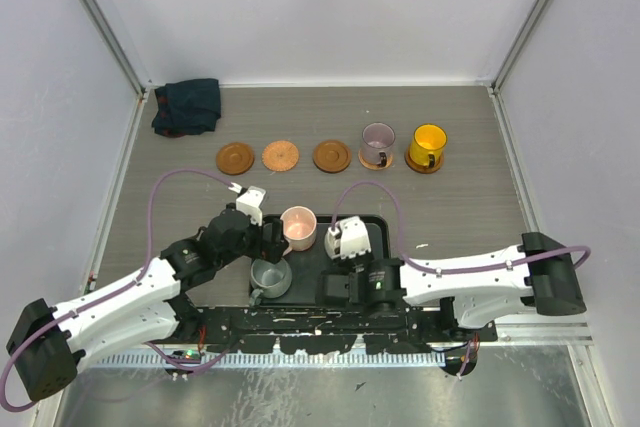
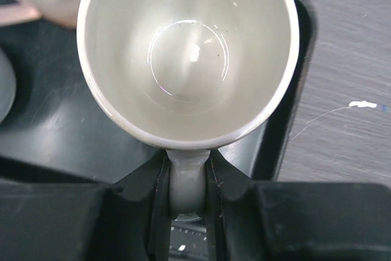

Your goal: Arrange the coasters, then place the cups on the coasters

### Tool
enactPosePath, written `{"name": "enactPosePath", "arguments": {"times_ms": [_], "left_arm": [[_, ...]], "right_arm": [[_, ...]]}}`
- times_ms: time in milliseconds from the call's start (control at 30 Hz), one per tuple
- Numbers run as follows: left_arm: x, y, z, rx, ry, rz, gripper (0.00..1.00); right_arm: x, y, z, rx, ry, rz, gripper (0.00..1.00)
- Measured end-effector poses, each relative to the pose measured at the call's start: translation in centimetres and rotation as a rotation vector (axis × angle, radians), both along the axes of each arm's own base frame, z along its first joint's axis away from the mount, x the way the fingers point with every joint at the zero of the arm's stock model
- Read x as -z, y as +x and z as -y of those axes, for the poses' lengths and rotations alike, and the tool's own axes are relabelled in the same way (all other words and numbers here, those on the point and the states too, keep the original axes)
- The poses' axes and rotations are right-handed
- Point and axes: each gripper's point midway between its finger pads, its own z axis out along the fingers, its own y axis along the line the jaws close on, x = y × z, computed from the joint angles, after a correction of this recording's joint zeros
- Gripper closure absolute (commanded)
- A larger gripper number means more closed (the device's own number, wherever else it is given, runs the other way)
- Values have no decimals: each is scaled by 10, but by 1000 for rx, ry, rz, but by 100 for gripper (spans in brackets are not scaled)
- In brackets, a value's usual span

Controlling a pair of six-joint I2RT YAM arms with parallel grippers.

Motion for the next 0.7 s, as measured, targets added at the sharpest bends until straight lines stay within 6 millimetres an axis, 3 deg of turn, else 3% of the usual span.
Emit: {"name": "enactPosePath", "arguments": {"times_ms": [167,433,533,700], "left_arm": [[1,2,-1,-10,6,4,2],[0,8,-7,-49,23,23,2],[-2,11,-10,-73,25,39,2],[-9,17,-18,-121,26,74,2]], "right_arm": [[-17,44,18,88,-13,40,99],[-50,137,41,178,-20,98,99],[-57,166,30,158,-32,108,99],[-53,214,-6,84,-30,106,99]]}}
